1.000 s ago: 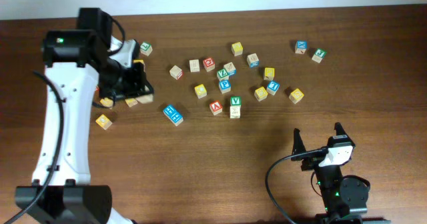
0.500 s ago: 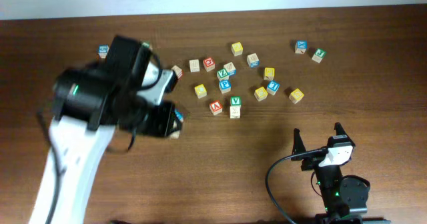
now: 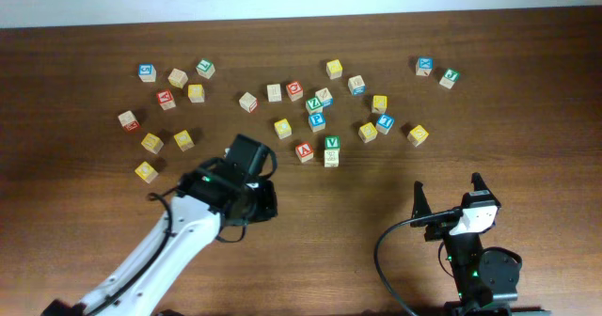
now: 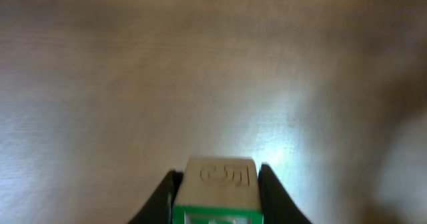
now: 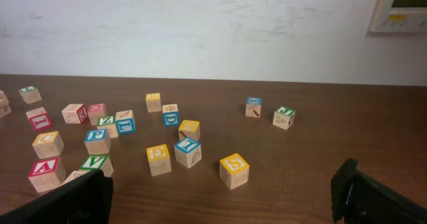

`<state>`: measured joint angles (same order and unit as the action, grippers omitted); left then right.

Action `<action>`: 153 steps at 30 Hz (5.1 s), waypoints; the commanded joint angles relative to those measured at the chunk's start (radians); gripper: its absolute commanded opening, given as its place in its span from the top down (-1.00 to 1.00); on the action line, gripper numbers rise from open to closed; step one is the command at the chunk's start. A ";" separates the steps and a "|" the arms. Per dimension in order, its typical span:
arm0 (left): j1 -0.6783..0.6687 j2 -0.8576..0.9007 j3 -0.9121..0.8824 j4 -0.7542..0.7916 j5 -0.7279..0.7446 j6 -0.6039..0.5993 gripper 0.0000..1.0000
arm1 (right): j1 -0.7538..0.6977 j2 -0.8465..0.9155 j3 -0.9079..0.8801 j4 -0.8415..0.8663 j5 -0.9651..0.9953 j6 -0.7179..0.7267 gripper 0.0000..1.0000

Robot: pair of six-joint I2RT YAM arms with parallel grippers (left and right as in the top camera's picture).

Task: Spell out RSS
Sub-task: 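Lower the R block onto the table and open the left gripper, then move the left gripper back over the yellow blocks at left, then align the left gripper above the yellow S block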

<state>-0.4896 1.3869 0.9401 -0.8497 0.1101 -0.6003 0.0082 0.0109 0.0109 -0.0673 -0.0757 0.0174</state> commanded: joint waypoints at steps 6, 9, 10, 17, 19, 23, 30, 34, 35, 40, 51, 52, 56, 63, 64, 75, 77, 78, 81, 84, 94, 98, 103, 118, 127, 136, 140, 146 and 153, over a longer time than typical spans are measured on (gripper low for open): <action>-0.138 0.213 -0.087 0.246 -0.177 -0.176 0.87 | 0.005 -0.007 -0.005 -0.006 0.001 -0.006 -0.96; -0.162 0.302 -0.087 0.306 -0.197 -0.196 0.83 | 0.005 -0.007 -0.005 -0.006 0.001 -0.006 -0.96; -0.162 0.314 -0.087 0.311 -0.193 -0.195 0.82 | 0.005 -0.007 -0.005 -0.006 0.001 -0.006 -0.96; -0.162 0.315 -0.071 0.311 -0.156 -0.128 0.56 | 0.005 -0.007 -0.005 -0.006 0.001 -0.006 -0.96; -0.162 0.315 -0.059 0.307 -0.155 -0.102 0.54 | 0.005 -0.007 -0.005 -0.006 0.001 -0.006 -0.96; -0.162 0.315 -0.057 0.307 -0.151 -0.102 0.52 | 0.005 -0.007 -0.005 -0.006 0.001 -0.006 -0.96; -0.162 0.315 -0.019 0.283 -0.129 -0.102 0.32 | 0.005 -0.007 -0.005 -0.006 0.001 -0.006 -0.96; -0.162 0.315 -0.002 0.268 -0.128 -0.101 0.31 | 0.005 -0.007 -0.005 -0.006 0.001 -0.006 -0.96; -0.162 0.315 -0.002 0.265 -0.129 -0.101 0.34 | 0.005 -0.007 -0.005 -0.006 0.001 -0.006 -0.96; -0.162 0.315 -0.002 0.246 -0.128 -0.102 0.51 | 0.005 -0.007 -0.005 -0.006 0.001 -0.006 -0.96; -0.162 0.315 -0.002 0.248 -0.087 -0.122 0.48 | 0.005 -0.007 -0.005 -0.006 0.001 -0.006 -0.96; -0.162 0.315 -0.002 0.248 -0.087 -0.126 0.47 | 0.005 -0.007 -0.005 -0.006 0.001 -0.006 -0.96; -0.162 0.315 -0.002 0.247 -0.087 -0.171 0.52 | 0.005 -0.007 -0.005 -0.006 0.001 -0.006 -0.96; -0.162 0.315 -0.002 0.254 -0.091 -0.168 0.32 | 0.005 -0.007 -0.005 -0.006 0.001 -0.006 -0.96; -0.162 0.315 0.005 0.254 -0.091 -0.153 0.21 | 0.005 -0.007 -0.005 -0.006 0.001 -0.006 -0.96; -0.116 0.313 0.203 0.090 -0.189 -0.120 -0.52 | 0.005 -0.007 -0.005 -0.006 0.001 -0.006 -0.96; -0.074 0.313 0.294 0.029 -0.206 -0.050 -0.55 | 0.005 -0.007 -0.005 -0.006 0.001 -0.006 -0.96; -0.058 0.313 0.336 -0.004 -0.205 -0.037 -0.55 | 0.005 -0.007 -0.005 -0.006 0.001 -0.006 -0.96; 0.008 0.312 0.525 -0.165 -0.205 -0.034 -0.57 | 0.005 -0.007 -0.005 -0.006 0.001 -0.006 -0.96; 0.068 0.298 0.697 -0.311 -0.213 -0.008 -0.64 | 0.005 -0.007 -0.005 -0.006 0.001 -0.006 -0.97; 0.415 0.258 0.781 -0.504 -0.268 -0.008 -0.98 | 0.005 -0.007 -0.005 -0.006 0.001 -0.006 -0.96; 0.514 0.258 0.769 -0.537 -0.269 -0.008 -0.98 | 0.005 -0.007 -0.005 -0.006 0.001 -0.006 -0.96; 0.532 0.265 0.729 -0.533 -0.326 -0.008 -0.98 | 0.005 -0.007 -0.005 -0.006 0.001 -0.006 -0.96; 0.539 0.304 0.729 -0.393 -0.388 -0.008 -0.98 | 0.005 -0.007 -0.005 -0.006 0.001 -0.006 -0.96; 0.539 0.365 0.729 -0.377 -0.368 -0.009 -0.98 | 0.005 -0.007 -0.005 -0.006 0.001 -0.006 -0.96; 0.535 0.365 0.727 -0.392 -0.332 -0.008 -0.98 | 0.005 -0.007 -0.005 -0.006 0.001 -0.006 -0.96; 0.535 0.365 0.726 -0.393 -0.330 -0.007 -0.98 | 0.005 -0.007 -0.005 -0.006 0.001 -0.006 -0.96; 0.535 0.365 0.705 -0.387 -0.235 0.043 -0.98 | 0.005 -0.007 -0.005 -0.006 0.001 -0.006 -0.96; 0.535 0.365 0.646 -0.348 -0.155 0.105 -0.98 | 0.005 -0.007 -0.005 -0.006 0.001 -0.006 -0.96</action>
<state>0.0425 1.7470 1.5959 -1.2125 -0.0658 -0.5175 0.0082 0.0101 0.0109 -0.0673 -0.0757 0.0174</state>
